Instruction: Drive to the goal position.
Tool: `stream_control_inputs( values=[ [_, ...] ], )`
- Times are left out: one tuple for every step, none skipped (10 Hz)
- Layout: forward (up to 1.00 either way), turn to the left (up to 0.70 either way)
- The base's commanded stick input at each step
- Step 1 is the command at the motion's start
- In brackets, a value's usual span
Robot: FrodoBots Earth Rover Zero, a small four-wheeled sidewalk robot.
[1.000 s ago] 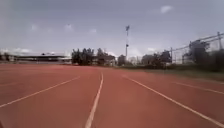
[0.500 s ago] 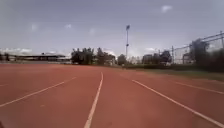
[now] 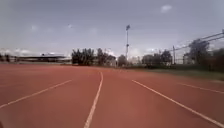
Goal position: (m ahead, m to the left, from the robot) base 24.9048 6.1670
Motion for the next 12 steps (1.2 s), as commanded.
stream_control_inputs(
  values=[
    [0.45,0.00],
    [0.45,0.00],
    [0.45,0.00],
    [0.45,0.00],
    [0.45,0.00],
    [0.45,0.00],
    [0.45,0.00],
    [0.45,0.00],
    [0.45,0.00],
    [0.45,0.00],
    [0.45,0.00],
    [0.45,0.00]
  ],
)
